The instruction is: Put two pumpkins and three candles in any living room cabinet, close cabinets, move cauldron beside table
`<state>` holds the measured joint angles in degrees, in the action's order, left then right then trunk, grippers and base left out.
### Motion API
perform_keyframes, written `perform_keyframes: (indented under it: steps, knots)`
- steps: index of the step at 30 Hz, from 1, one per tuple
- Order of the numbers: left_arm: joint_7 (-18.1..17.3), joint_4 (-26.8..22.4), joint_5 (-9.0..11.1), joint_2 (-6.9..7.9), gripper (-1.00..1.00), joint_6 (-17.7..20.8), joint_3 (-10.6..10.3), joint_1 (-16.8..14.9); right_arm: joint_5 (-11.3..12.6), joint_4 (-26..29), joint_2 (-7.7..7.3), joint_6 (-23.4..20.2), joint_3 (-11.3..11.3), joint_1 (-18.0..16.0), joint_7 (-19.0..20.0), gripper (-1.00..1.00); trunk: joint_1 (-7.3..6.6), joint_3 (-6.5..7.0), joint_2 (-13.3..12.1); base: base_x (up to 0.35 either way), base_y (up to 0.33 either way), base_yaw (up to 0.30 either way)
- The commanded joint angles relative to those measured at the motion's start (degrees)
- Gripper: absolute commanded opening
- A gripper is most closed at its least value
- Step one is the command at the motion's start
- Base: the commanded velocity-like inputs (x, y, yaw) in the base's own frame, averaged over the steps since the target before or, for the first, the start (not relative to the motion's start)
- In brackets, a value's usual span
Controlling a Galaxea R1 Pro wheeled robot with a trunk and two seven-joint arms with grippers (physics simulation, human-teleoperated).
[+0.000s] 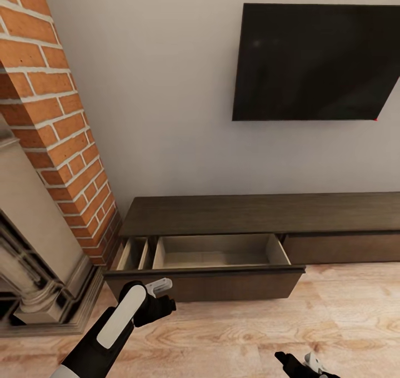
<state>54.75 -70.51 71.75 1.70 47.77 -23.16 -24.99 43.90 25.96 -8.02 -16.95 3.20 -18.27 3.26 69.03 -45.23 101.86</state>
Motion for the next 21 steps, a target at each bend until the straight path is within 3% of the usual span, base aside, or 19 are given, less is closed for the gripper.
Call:
perform_keyframes:
  steps: [1, 7, 11, 21]
  knots:
    - [0.5, 0.0, 0.5, 0.05, 1.00, 0.0, -0.2, -0.1, 0.1, 0.1, 0.03, -0.4, 0.3, 0.0, 0.2, 1.00, -0.01, -0.05, 0.0, 0.000, 0.000, 0.000]
    - [0.5, 2.7, 0.4, 0.22, 1.00, -0.2, 0.2, -0.1, 0.1, 0.1, 0.01, -0.4, 0.3, 0.0, 0.2, 1.00, -0.01, -0.05, 0.0, -0.150, 0.123, 0.000]
    - [0.5, 4.1, 0.1, 0.23, 1.00, -2.8, 1.0, -0.1, 0.0, 0.0, 0.02, 0.3, 0.2, 0.0, 0.2, 1.00, -0.01, -0.04, 0.0, -0.145, 0.120, 0.029]
    - [0.7, 4.4, 0.0, 0.29, 1.00, -3.7, 1.2, -0.1, 0.0, 0.0, 0.03, 1.7, -1.6, 0.0, -0.1, 1.00, -0.01, -0.02, 0.0, -0.104, 0.007, 0.265]
